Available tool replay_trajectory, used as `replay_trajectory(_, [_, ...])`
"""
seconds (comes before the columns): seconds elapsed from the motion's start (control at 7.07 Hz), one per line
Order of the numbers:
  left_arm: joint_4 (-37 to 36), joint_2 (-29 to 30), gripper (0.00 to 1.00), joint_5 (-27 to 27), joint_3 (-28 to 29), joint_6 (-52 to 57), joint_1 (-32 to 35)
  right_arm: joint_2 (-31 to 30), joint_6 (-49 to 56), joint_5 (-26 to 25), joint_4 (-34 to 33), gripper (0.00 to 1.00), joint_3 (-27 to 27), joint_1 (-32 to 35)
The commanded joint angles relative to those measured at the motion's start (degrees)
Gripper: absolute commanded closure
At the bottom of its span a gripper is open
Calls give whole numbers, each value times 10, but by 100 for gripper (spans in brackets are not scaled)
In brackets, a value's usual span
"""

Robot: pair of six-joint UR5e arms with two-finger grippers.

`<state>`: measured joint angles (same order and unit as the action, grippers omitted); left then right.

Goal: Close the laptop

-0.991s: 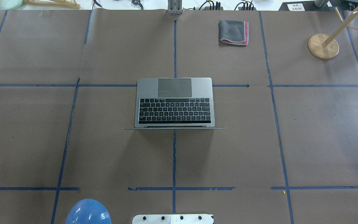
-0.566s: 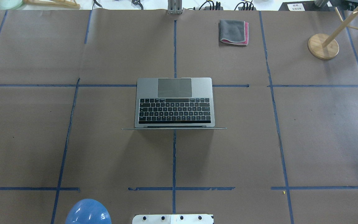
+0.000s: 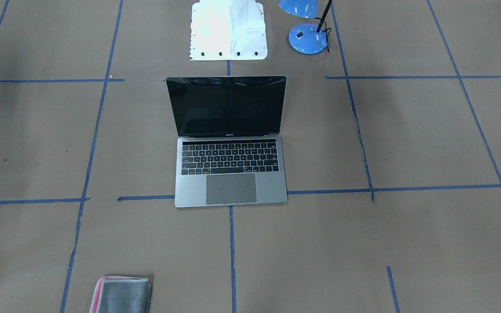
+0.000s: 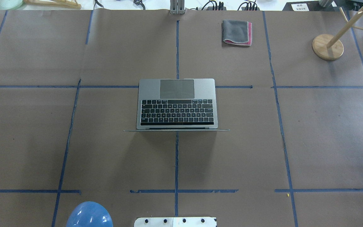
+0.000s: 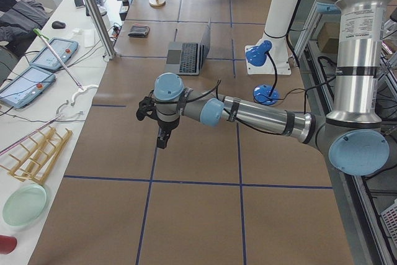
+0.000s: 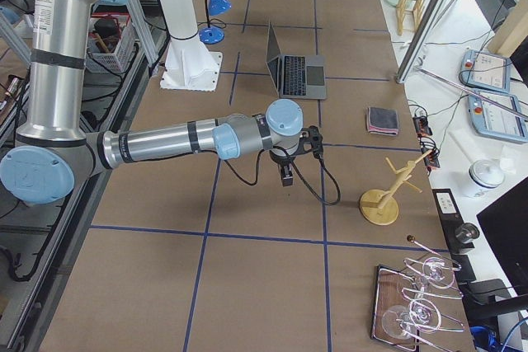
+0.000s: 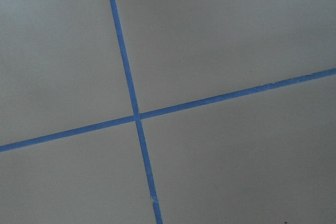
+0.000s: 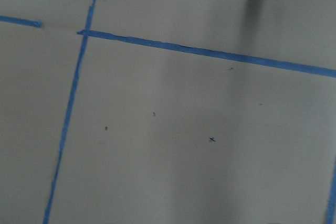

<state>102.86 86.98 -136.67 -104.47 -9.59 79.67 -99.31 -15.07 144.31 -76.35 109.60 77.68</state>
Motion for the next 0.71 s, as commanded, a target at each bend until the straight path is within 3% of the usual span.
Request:
replay_trajectory(0.0, [169, -38, 0, -1, -7, -159, -84, -19, -299, -5, 259, 1, 1, -105])
replay_trajectory(0.28, [312, -50, 0, 4, -8, -342, -170, -22, -495, -75, 428, 1, 4, -215])
replay_trajectory(0.42, [367, -50, 0, 13, -13, -419, -203, -23, -573, -150, 482, 2, 13, -288])
replay_trajectory(0.57, [406, -49, 0, 36, -25, -482, -243, -30, -617, -216, 486, 2, 45, -355])
